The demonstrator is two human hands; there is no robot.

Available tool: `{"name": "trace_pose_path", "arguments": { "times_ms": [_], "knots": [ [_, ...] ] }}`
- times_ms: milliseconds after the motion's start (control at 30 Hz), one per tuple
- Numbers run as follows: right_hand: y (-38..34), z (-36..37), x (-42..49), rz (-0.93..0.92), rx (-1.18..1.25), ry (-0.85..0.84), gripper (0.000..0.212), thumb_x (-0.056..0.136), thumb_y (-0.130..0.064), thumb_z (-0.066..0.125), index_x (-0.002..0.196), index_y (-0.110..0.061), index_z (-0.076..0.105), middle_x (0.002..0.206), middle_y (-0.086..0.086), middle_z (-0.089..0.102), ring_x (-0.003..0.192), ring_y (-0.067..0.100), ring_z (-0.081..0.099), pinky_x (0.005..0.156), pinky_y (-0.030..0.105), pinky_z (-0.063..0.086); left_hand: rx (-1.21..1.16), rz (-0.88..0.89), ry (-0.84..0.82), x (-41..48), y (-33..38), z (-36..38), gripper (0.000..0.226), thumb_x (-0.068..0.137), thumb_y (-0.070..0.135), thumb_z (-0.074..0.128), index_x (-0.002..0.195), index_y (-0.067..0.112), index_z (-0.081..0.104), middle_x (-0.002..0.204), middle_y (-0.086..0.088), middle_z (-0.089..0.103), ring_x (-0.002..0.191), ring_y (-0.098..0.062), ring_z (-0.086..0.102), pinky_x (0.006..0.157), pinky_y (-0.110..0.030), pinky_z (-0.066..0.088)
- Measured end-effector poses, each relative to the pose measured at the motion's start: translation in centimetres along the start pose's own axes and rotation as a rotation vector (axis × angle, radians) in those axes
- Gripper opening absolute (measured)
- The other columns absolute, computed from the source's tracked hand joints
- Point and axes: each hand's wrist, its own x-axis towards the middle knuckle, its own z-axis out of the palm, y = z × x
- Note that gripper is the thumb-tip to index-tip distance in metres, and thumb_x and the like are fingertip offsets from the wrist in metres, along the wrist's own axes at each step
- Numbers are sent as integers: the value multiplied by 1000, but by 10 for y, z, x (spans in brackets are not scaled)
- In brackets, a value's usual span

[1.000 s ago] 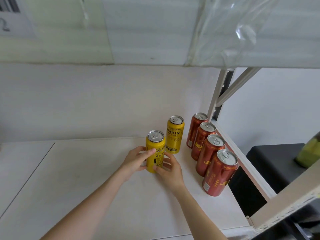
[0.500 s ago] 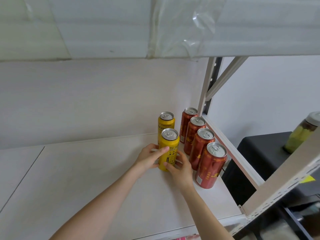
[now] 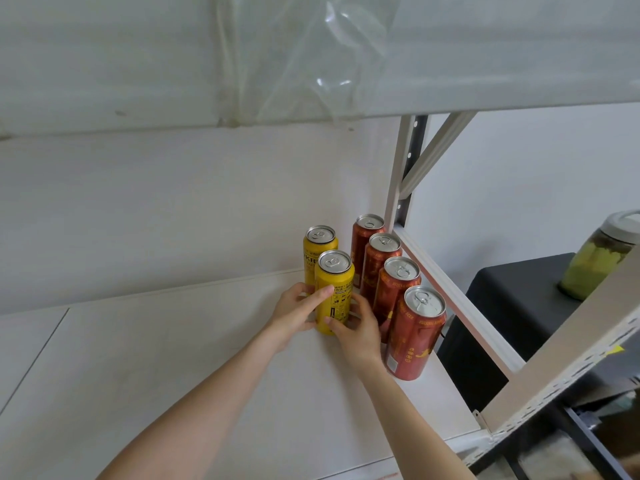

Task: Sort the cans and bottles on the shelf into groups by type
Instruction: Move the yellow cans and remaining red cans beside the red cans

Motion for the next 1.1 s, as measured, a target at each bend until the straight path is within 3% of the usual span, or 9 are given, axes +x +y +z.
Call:
{"name": "trace_pose_path", "arguments": {
  "times_ms": [133, 333, 667, 767, 833, 933, 1100],
  "knots": [
    [-1, 2, 4, -19, -12, -2, 59, 76, -3, 80, 122, -30, 53, 112, -10, 66, 99, -6, 60, 89, 34, 56, -20, 9, 3, 4, 0, -2, 76, 52, 63, 77, 105, 11, 61, 102, -5, 71, 82, -7, 73, 63, -26, 57],
    [-3, 5, 5, -17, -31, 14, 58, 76, -6, 81, 115, -37, 52, 109, -14, 65, 98, -7, 60, 88, 29, 55, -16, 1, 0, 8, -2, -4, 71, 56, 62, 76, 106, 14, 61, 107, -4, 70, 85, -6, 72, 67, -28, 58],
    [-9, 4, 3, 24, -50, -1, 56, 76, -9, 81, 118, -33, 52, 109, -15, 63, 101, -1, 59, 89, 34, 55, -2, -17, -31, 2, 2, -4, 74, 57, 65, 77, 110, 17, 61, 109, -2, 71, 85, -6, 72, 68, -25, 57],
    [-12, 2, -1, 68, -93, 6, 55, 79, -14, 80, 124, -28, 52, 112, -11, 63, 104, 5, 61, 90, 30, 53, 83, -7, -13, -8, 4, -5, 67, 59, 71, 76, 107, 26, 64, 105, 8, 70, 92, -1, 67, 74, -26, 52],
    [-15, 0, -8, 91, -199, 8, 57, 82, -19, 77, 132, -22, 50, 121, -4, 63, 112, 13, 60, 89, 26, 48, 193, 47, 20, -16, 5, -11, 67, 55, 76, 66, 104, 30, 68, 104, 14, 71, 99, 1, 62, 79, -27, 47],
    [-18, -4, -23, 49, -463, -6, 55, 84, -22, 68, 134, -21, 46, 129, 2, 59, 119, 23, 56, 91, 36, 47, 402, 125, 33, -32, 6, -28, 61, 64, 75, 59, 104, 30, 70, 112, 12, 69, 110, -5, 59, 96, -28, 45],
    [-25, -8, -60, -96, -917, 3, 50, 86, -25, 59, 132, -13, 46, 126, 9, 56, 114, 32, 52, 88, 42, 44, 754, 268, 110, -71, -3, -64, 55, 85, 61, 54, 123, 23, 63, 128, 3, 58, 122, -13, 50, 96, -22, 34]
  ]
}}
